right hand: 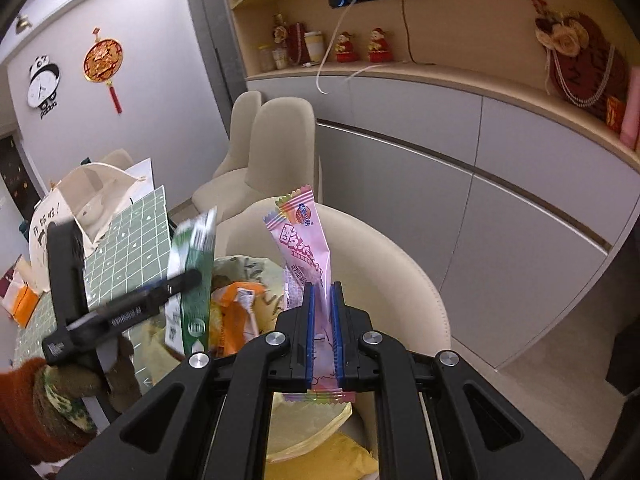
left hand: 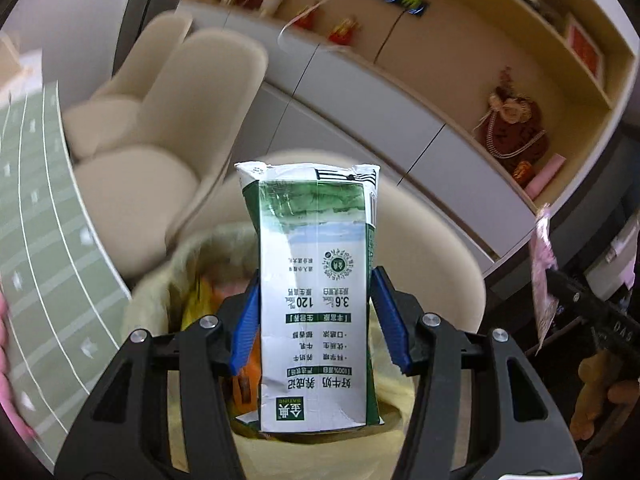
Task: Collect trash
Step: 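Lift the milk carton and pink wrapper and carry both over the yellow bag bin, then open the left tool to drop the carton while the right drops the pink wrapper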
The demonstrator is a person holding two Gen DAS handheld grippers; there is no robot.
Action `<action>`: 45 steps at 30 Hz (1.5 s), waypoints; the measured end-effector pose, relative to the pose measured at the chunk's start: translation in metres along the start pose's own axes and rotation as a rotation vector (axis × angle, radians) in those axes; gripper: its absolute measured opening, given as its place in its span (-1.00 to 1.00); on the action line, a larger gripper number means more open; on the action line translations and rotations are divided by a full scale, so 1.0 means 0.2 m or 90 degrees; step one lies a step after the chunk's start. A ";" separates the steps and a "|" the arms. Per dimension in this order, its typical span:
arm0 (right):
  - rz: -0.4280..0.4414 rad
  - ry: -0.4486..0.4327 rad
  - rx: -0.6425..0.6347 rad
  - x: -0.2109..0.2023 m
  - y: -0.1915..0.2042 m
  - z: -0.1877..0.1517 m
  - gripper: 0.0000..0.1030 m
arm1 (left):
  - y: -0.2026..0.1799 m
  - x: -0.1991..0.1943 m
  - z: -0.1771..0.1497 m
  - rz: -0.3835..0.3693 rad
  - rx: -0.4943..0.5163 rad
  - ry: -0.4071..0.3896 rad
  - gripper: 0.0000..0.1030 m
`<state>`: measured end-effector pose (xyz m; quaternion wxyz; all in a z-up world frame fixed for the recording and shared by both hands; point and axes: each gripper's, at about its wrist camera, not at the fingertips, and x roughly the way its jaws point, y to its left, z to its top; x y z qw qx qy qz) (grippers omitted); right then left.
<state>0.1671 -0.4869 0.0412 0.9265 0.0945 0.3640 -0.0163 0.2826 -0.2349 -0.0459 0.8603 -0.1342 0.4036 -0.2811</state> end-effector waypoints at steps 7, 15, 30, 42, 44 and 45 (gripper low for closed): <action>0.034 -0.008 0.033 0.12 -0.07 0.03 -0.82 | 0.02 0.06 -0.08 0.048 0.011 0.083 -0.02; 0.073 -0.002 0.048 0.21 -0.03 0.02 -0.82 | 0.00 0.06 -0.08 0.069 0.007 0.141 -0.02; 0.080 0.006 0.047 0.23 -0.01 0.02 -0.82 | -0.04 0.14 -0.06 0.056 0.035 0.188 -0.02; 0.124 0.039 0.036 0.33 0.12 -0.03 -0.82 | 0.01 -0.14 -0.02 0.032 0.025 0.118 -0.02; 0.138 0.057 0.013 0.38 0.20 -0.05 -0.82 | 0.05 -0.24 -0.02 0.049 0.026 0.093 -0.02; 0.145 0.065 0.005 0.41 0.24 -0.06 -0.82 | 0.08 -0.28 -0.03 0.059 0.027 0.083 -0.02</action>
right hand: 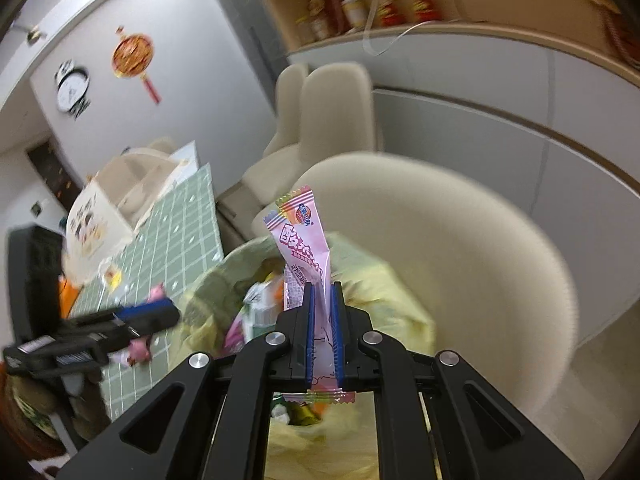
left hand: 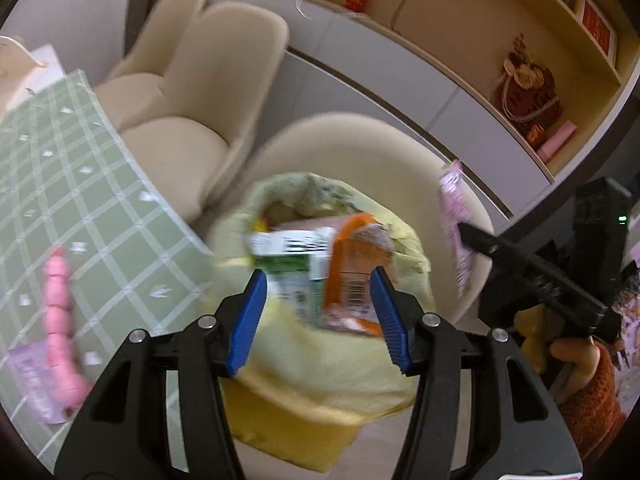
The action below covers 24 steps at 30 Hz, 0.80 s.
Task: Collect trash
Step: 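Open the left tool to drop the carton while the right drops the pink wrapper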
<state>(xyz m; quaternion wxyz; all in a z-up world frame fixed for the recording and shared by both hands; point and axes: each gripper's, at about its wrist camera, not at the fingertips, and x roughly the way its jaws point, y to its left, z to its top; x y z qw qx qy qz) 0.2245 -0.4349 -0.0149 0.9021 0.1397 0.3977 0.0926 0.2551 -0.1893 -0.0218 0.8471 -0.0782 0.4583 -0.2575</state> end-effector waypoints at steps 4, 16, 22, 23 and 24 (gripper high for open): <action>0.017 0.043 -0.024 0.17 0.10 -0.04 -0.82 | 0.17 -0.18 -0.07 0.061 -0.002 -0.033 -0.02; -0.056 0.165 -0.031 0.60 0.10 -0.15 -0.82 | 0.91 -0.64 -0.45 0.254 -0.184 -0.063 -0.02; -0.101 0.189 -0.039 0.65 0.11 -0.17 -0.82 | 1.13 -0.76 -0.60 0.277 -0.244 -0.064 -0.02; -0.109 0.193 -0.039 0.65 0.11 -0.17 -0.81 | 1.14 -0.76 -0.62 0.275 -0.246 -0.062 -0.02; -0.118 0.197 -0.038 0.64 0.12 -0.17 -0.80 | 1.16 -0.76 -0.64 0.271 -0.248 -0.059 -0.02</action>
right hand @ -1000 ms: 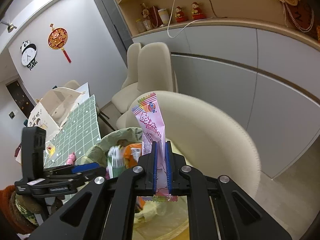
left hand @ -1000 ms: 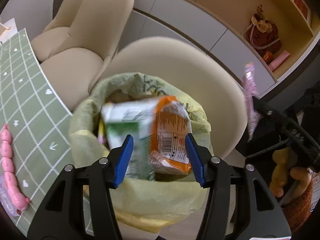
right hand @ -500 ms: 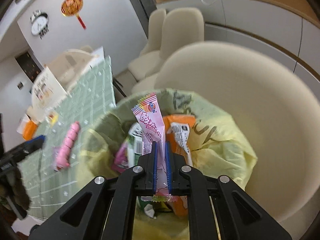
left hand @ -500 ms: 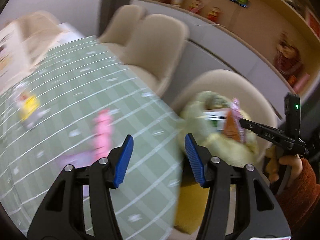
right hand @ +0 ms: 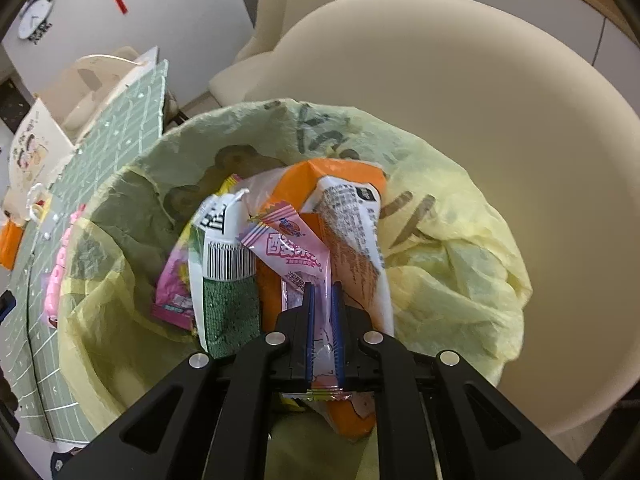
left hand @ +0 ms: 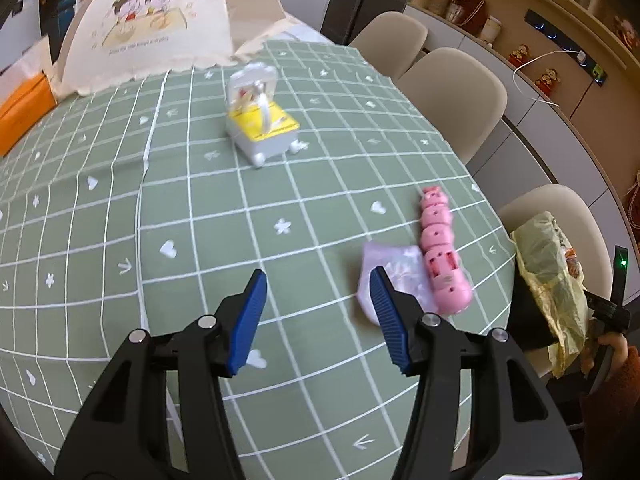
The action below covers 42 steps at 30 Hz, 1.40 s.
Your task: Collect trash
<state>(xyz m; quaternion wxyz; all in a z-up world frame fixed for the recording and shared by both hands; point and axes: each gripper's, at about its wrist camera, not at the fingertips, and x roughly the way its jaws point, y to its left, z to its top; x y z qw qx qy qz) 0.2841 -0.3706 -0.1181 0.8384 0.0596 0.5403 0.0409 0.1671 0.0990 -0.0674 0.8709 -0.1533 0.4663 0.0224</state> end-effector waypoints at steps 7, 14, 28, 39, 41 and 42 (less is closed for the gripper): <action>-0.024 -0.034 -0.016 -0.16 0.09 -0.05 -0.29 | -0.04 0.06 -0.02 -0.050 0.043 0.035 -0.02; -0.036 -0.149 0.014 -0.50 0.23 -0.13 -0.16 | -0.08 0.09 -0.01 -0.103 0.085 0.070 -0.02; 0.034 -0.165 0.001 -0.61 0.79 -0.32 -0.13 | -0.02 0.21 0.05 -0.171 0.050 0.154 -0.42; 0.043 -0.153 -0.001 -0.65 0.60 -0.36 -0.12 | -0.12 0.29 0.07 -0.114 0.003 0.156 -0.94; 0.066 -0.162 0.013 -0.66 0.53 -0.35 -0.12 | -0.07 0.22 0.11 -0.101 -0.021 0.136 -0.98; 0.076 -0.164 0.016 -0.66 0.52 -0.35 -0.12 | -0.05 0.18 0.14 -0.086 -0.020 0.121 -0.98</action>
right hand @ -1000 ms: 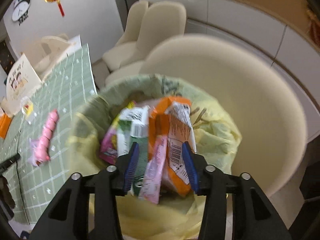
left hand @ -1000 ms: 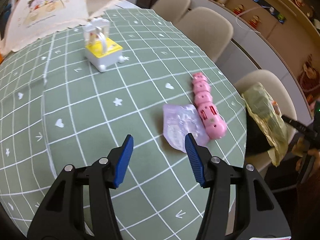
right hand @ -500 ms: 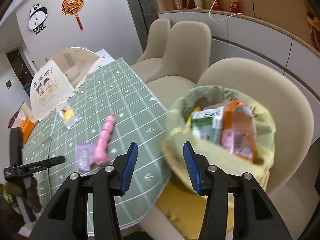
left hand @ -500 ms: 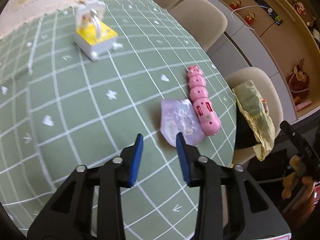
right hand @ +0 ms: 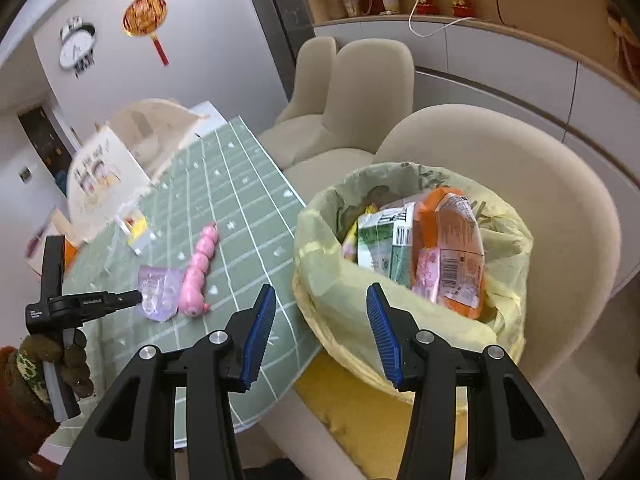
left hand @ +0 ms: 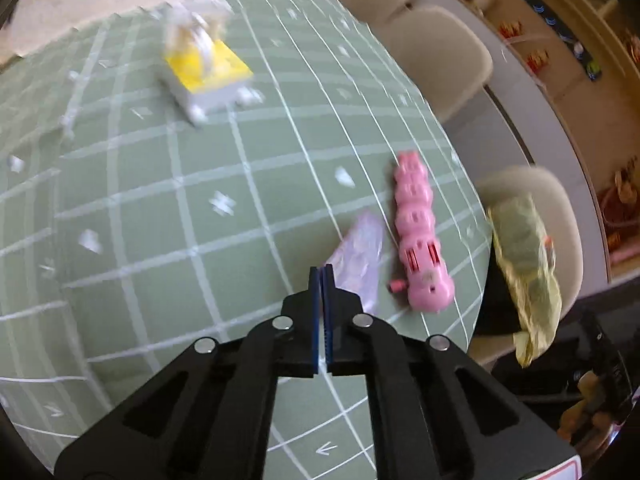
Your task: Collect trash
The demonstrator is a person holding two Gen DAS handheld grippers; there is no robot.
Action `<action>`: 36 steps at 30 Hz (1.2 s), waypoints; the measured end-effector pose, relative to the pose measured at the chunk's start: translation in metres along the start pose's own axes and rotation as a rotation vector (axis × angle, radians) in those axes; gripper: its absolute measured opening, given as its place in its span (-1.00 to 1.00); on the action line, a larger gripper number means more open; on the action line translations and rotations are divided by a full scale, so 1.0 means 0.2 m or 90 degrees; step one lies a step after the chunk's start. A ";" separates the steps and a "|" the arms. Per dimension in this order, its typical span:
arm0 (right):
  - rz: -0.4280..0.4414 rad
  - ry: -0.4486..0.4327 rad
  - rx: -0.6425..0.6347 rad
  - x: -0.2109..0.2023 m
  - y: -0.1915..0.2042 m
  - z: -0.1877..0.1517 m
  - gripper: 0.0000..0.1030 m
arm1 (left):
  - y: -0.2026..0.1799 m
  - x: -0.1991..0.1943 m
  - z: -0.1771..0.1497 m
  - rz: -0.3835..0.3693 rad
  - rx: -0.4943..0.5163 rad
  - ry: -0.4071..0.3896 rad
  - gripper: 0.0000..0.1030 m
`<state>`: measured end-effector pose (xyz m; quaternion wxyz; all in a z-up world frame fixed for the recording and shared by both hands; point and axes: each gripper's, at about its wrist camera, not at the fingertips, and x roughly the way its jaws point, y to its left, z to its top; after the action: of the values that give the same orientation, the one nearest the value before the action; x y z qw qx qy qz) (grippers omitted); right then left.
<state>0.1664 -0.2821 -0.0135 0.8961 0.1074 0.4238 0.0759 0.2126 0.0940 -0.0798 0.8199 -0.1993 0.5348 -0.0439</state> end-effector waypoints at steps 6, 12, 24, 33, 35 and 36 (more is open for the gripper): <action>0.041 -0.009 -0.003 0.04 -0.11 0.03 -0.12 | 0.03 -0.07 0.10 0.028 -0.015 -0.035 -0.98; 0.064 0.013 -0.038 0.12 -0.15 0.04 -0.12 | -0.12 0.06 0.14 0.038 0.010 -0.051 -0.98; 0.083 -0.005 -0.065 0.07 -0.06 -0.01 -0.12 | -0.24 -0.18 -0.03 0.083 0.026 -0.125 0.03; 0.035 -0.045 -0.090 -0.16 0.23 -0.23 -0.13 | -0.27 -0.47 -0.35 0.022 0.088 -0.170 0.32; 0.021 -0.063 -0.101 -0.22 0.30 -0.31 -0.13 | -0.30 -0.53 -0.46 0.028 0.139 -0.193 0.32; 0.005 -0.077 -0.108 -0.26 0.36 -0.35 -0.13 | -0.32 -0.57 -0.51 0.034 0.163 -0.206 0.32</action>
<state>0.0756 -0.2157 -0.0004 0.9256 0.0368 0.3608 0.1085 0.0824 0.0395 0.0056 0.9145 -0.0837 0.3917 -0.0569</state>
